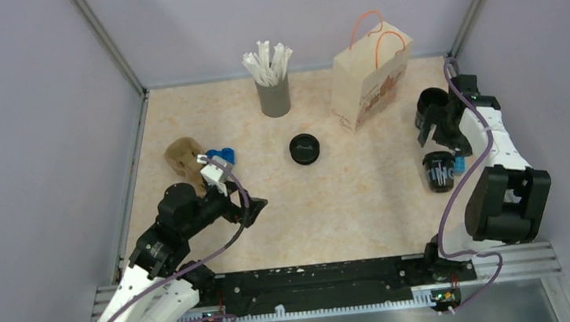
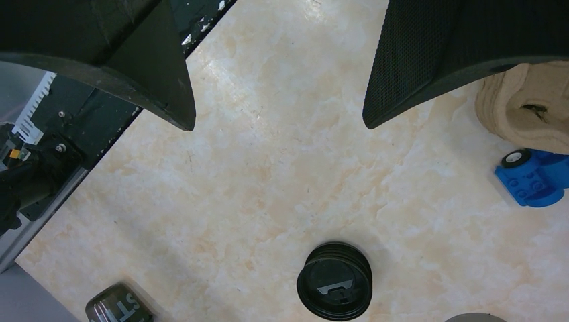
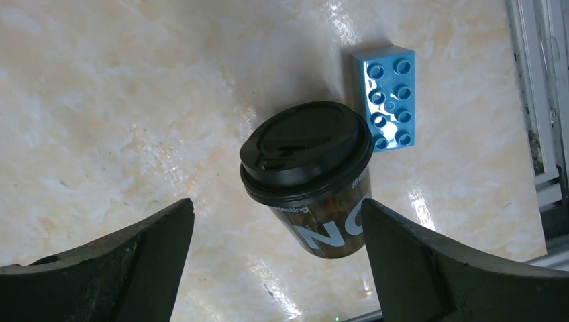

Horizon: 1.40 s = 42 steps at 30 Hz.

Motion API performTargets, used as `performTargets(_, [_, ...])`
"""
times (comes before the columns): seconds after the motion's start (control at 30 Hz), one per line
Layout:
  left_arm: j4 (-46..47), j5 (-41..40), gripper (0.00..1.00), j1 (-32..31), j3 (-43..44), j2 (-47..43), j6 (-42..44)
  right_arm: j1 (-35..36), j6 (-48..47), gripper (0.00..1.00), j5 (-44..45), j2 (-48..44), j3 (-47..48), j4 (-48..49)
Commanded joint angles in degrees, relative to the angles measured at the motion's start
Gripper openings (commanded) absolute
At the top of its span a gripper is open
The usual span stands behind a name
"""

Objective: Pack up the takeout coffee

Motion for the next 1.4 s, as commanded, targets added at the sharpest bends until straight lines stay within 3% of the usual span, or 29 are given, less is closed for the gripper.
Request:
performTargets(0.0, [2.7, 1.2, 0.99, -0.8, -0.1, -0.2, 0.2, -0.2, -2.4, 0.93, 1.0, -1.0, -1.2, 0.0])
performTargets(0.4, [2.7, 1.4, 0.99, -1.1, -0.1, -1.2, 0.5, 0.4, -11.0, 0.89, 2.2, 2.3, -4.5, -1.8])
performTargets(0.77, [2.7, 1.0, 0.99, -1.1, -0.3, -2.2, 0.4, 5.6, -12.2, 0.87, 5.8, 6.6, -4.1, -1.5])
performTargets(0.97, [2.7, 0.9, 0.99, -1.1, -0.2, -2.1, 0.5, 7.2, -11.2, 0.79, 7.8, 7.7, -3.9, 0.3])
performTargets(1.13, [2.9, 1.0, 0.99, -1.1, -0.3, -1.9, 0.3, 8.6, -9.9, 0.68, 6.1, 6.2, -7.1, 3.1])
performTargets(1.37, [4.4, -1.3, 0.94, -1.0, 0.8, 2.5, -6.4, 11.8, -7.6, 0.62, -3.0, -3.5, -11.5, 10.1])
